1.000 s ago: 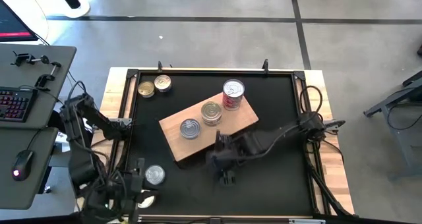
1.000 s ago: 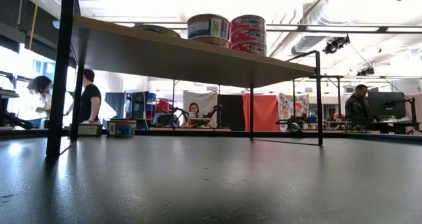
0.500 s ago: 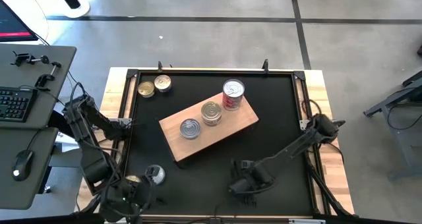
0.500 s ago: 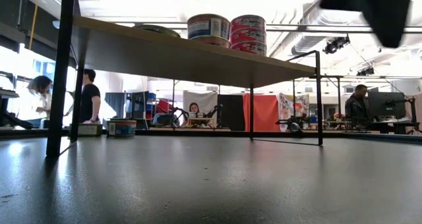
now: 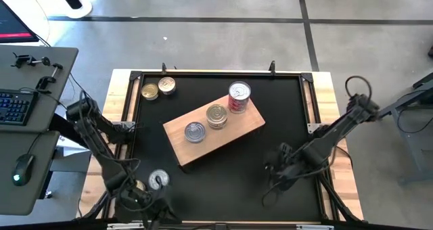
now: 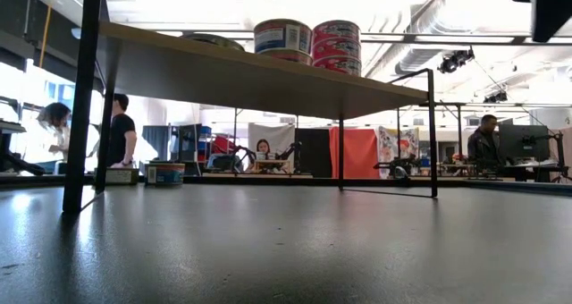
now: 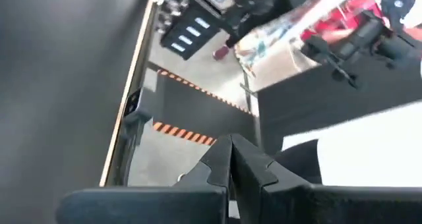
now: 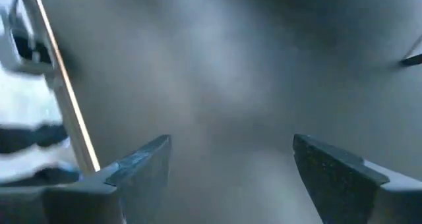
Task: Stack canned seafood by type on shelf
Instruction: Stack the blue tuna on the top of the other blue tuna cans on the shelf
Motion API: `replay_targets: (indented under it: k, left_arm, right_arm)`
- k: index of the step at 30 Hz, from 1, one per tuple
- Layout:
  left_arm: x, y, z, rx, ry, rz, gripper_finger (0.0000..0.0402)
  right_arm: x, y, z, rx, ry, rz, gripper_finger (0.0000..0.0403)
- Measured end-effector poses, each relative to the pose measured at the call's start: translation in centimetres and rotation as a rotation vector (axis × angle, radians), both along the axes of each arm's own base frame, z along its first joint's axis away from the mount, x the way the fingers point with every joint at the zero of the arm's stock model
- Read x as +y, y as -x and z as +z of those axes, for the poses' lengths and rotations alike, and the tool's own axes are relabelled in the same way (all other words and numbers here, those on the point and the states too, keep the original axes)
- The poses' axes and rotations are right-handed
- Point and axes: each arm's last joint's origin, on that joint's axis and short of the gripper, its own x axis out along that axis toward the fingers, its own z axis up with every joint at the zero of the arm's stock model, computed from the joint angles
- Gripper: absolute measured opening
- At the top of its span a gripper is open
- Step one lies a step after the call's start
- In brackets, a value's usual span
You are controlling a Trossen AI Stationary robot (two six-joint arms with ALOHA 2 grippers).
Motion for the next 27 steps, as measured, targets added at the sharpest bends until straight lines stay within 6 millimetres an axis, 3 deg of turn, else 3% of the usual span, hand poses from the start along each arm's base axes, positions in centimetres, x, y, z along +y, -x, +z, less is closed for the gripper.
replay_targets:
  k: [6, 13, 21, 27]
  left_arm:
    - [-0.7, 1.0, -3.1, 0.158, -0.09, 0.053, 0.0]
    - [-0.5, 0.8, -8.0, 0.491, -0.239, -0.001, 0.0]
    - [-0.6, 2.0, -5.5, 0.646, -0.394, -0.01, 0.0]
    - [-1.1, 4.4, -5.9, 0.726, -0.513, -0.179, 0.0]
  right_arm:
    - [-1.8, 2.2, -0.2, -0.092, -0.002, -0.035, 0.0307]
    - [-1.8, 2.4, -1.6, -0.121, -0.063, -0.015, 0.0307]
    - [-1.9, 2.4, -2.4, -0.137, -0.026, -0.005, 0.0307]
    - [-2.0, 2.3, -2.3, -0.152, -0.005, 0.009, 0.0307]
